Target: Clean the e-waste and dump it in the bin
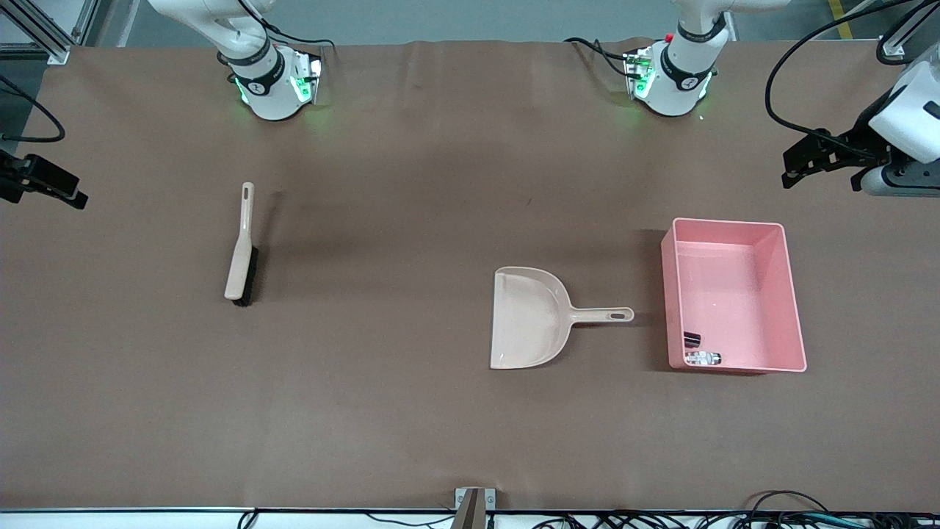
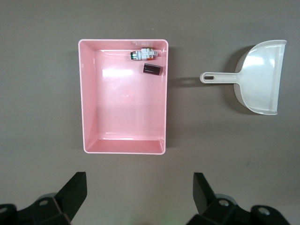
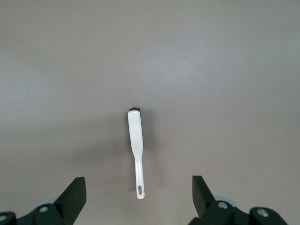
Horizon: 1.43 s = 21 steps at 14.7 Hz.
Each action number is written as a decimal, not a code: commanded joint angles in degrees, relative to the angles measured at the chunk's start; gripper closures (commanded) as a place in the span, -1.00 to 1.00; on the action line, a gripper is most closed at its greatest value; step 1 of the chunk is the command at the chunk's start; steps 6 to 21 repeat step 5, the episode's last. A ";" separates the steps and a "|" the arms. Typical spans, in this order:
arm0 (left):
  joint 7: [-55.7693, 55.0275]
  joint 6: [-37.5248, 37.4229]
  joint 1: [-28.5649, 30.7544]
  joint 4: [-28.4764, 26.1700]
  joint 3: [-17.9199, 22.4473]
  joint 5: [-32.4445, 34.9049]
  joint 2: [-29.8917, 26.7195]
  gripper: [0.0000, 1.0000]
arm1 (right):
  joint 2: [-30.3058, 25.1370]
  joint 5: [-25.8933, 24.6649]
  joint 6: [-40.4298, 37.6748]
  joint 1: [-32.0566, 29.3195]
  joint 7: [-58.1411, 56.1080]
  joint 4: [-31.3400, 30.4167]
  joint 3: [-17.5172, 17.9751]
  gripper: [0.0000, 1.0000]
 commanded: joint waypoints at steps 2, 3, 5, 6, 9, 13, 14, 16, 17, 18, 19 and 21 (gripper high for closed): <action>-0.76 -0.90 -0.09 -2.52 0.09 -1.17 -1.87 -1.00 | -0.86 -0.35 -0.28 -0.07 0.67 -0.45 0.12 -1.00; -0.76 -0.90 -0.09 -2.18 0.08 -1.09 -1.43 -1.00 | -0.86 -0.35 -0.28 -0.07 0.67 -0.45 0.12 -1.00; -0.94 -0.90 -0.09 -1.82 0.17 -0.38 -1.43 -1.00 | -0.86 -0.35 -0.28 -0.07 0.67 -0.45 0.12 -1.00; -0.94 -0.90 -0.09 -1.82 0.17 -0.38 -1.43 -1.00 | -0.86 -0.35 -0.28 -0.07 0.67 -0.45 0.12 -1.00; -0.94 -0.90 -0.09 -1.82 0.17 -0.38 -1.43 -1.00 | -0.86 -0.35 -0.28 -0.07 0.67 -0.45 0.12 -1.00; -0.94 -0.90 -0.09 -1.82 0.17 -0.38 -1.43 -1.00 | -0.86 -0.35 -0.28 -0.07 0.67 -0.45 0.12 -1.00; -0.94 -0.90 -0.09 -1.82 0.17 -0.38 -1.43 -1.00 | -0.86 -0.35 -0.28 -0.07 0.67 -0.45 0.12 -1.00; -0.94 -0.90 -0.09 -1.82 0.17 -0.38 -1.43 -1.00 | -0.86 -0.35 -0.28 -0.07 0.67 -0.45 0.12 -1.00; -0.94 -0.90 -0.09 -1.82 0.17 -0.38 -1.43 -1.00 | -0.86 -0.35 -0.28 -0.07 0.67 -0.45 0.12 -1.00; -0.94 -0.90 -0.09 -1.82 0.17 -0.38 -1.43 -1.00 | -0.86 -0.35 -0.28 -0.07 0.67 -0.45 0.12 -1.00; -0.94 -0.90 -0.09 -1.82 0.17 -0.38 -1.43 -1.00 | -0.86 -0.35 -0.28 -0.07 0.67 -0.45 0.12 -1.00; -0.94 -0.90 -0.09 -1.82 0.17 -0.38 -1.43 -1.00 | -0.86 -0.35 -0.28 -0.07 0.67 -0.45 0.12 -1.00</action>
